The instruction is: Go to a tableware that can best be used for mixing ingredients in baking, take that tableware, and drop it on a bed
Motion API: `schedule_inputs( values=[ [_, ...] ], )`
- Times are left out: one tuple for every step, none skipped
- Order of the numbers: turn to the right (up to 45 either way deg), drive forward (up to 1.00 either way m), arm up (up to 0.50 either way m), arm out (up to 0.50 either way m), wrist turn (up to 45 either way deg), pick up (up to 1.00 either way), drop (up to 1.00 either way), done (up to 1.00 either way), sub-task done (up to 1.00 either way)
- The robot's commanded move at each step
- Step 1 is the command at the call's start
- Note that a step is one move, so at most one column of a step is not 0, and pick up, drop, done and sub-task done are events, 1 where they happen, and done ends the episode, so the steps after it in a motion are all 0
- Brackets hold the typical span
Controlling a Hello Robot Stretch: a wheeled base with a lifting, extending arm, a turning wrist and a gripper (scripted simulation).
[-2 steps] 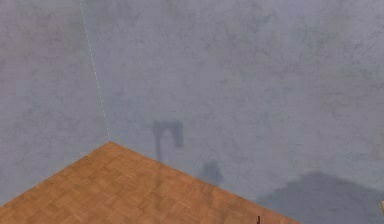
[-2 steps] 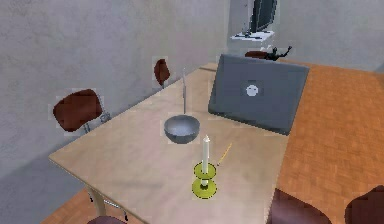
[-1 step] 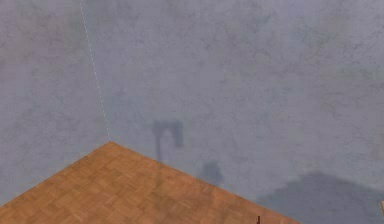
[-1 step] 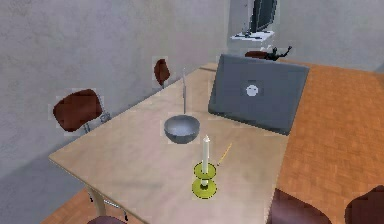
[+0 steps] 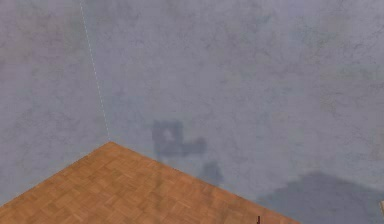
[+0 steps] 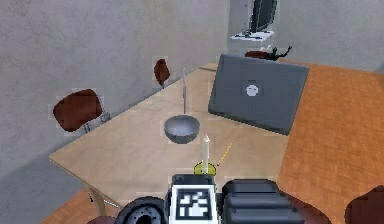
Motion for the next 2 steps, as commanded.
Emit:
schedule_inputs(
  values=[
    [0.0, 0.0, 0.0, 0.46, 0.0, 0.0, 0.0, 0.0, 0.0],
    [0.0, 0.0, 0.0, 0.0, 45.0, 0.0, 0.0, 0.0, 0.0]
  ],
)
